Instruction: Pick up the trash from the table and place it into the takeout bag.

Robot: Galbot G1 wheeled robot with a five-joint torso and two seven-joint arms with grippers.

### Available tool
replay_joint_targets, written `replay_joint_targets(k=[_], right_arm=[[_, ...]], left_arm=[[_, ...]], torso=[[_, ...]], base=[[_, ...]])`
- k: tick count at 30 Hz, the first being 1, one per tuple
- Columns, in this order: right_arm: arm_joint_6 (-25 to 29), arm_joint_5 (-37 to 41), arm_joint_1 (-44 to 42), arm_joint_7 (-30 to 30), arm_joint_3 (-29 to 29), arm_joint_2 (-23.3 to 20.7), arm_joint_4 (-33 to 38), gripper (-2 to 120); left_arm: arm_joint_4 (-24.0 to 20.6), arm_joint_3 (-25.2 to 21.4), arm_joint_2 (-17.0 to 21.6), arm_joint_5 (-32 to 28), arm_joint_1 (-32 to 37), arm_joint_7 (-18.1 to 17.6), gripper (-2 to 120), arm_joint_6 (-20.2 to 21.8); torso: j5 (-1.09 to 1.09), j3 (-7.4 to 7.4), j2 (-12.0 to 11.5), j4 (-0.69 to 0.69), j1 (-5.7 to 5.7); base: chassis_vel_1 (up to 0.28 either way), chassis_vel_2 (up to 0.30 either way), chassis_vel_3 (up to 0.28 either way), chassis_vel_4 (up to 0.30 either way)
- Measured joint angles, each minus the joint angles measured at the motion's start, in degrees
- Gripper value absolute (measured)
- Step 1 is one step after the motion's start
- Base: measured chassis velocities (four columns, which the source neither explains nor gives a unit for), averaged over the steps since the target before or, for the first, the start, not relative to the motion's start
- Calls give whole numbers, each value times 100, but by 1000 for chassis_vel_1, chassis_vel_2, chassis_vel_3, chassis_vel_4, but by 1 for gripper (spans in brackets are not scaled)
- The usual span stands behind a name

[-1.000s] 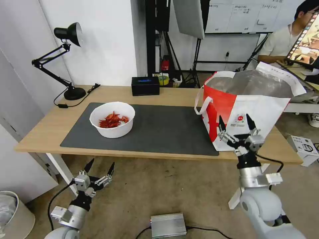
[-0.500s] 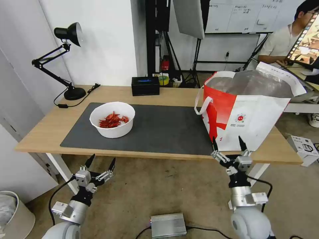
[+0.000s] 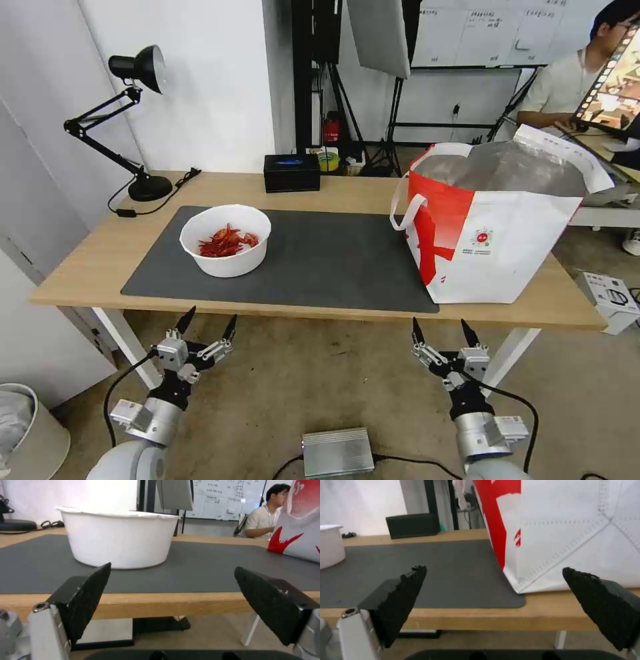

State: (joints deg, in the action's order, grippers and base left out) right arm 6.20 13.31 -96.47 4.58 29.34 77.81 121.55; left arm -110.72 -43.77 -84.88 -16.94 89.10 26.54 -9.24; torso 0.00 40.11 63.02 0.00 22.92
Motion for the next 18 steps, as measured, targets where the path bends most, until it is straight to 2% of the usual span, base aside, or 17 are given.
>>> replay_joint_targets(k=[7, 18], right_arm=[[-243, -145, -143, 74, 17, -62, 450, 100], [-75, -265, -216, -12, -5, -2, 434, 100]], left_arm=[[26, 5, 0, 11, -3, 0, 100, -3], [25, 75, 10, 40, -51, -14, 100, 1]], torso=[[0, 0, 0, 0, 0], [0, 0, 0, 0, 0]], base=[[0, 0, 0, 0], [0, 0, 0, 0]])
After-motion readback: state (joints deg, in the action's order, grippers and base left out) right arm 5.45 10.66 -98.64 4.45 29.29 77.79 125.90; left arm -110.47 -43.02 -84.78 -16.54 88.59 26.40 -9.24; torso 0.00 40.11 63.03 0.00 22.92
